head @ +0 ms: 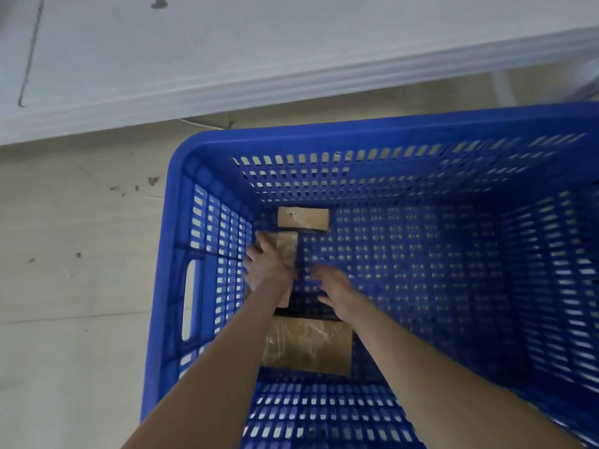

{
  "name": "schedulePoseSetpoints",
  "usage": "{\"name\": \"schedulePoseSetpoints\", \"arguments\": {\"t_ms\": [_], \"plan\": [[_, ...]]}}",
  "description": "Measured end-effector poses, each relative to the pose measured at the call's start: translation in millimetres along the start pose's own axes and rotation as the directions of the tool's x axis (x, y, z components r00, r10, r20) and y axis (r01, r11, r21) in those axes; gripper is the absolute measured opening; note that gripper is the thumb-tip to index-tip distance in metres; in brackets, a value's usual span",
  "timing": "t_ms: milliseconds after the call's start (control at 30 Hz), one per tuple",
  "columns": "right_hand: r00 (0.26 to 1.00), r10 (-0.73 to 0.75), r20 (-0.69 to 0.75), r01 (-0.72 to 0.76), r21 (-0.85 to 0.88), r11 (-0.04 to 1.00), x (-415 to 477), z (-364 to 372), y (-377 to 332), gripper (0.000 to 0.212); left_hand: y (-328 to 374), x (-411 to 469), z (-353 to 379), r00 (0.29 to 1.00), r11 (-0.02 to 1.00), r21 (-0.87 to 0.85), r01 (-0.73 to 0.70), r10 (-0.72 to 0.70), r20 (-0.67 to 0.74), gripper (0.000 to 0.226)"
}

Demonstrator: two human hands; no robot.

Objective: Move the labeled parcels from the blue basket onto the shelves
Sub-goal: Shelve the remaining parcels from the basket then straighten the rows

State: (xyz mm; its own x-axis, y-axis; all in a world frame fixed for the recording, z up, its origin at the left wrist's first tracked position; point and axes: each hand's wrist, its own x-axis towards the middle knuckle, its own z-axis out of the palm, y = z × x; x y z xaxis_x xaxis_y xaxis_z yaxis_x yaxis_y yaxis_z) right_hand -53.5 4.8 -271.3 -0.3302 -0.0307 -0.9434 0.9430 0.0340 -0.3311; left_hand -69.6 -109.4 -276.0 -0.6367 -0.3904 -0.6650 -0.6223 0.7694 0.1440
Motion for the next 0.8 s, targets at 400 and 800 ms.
{"name": "schedulePoseSetpoints", "arguments": {"t_ms": [400,800], "plan": [[0.987,-0.119,-0.107,0.134,0.139,0.981,-172,-68,-54,0.040,55,-132,-127,0.938,0.751,-0.657,0.061,0.182,0.295,0.059],[0.959,-0.264,0.106,0.219,0.319,0.922,-498,-54,-155,0.051,93,-375,-399,0.904,0.603,-0.795,-0.062,0.371,0.211,0.041]]}}
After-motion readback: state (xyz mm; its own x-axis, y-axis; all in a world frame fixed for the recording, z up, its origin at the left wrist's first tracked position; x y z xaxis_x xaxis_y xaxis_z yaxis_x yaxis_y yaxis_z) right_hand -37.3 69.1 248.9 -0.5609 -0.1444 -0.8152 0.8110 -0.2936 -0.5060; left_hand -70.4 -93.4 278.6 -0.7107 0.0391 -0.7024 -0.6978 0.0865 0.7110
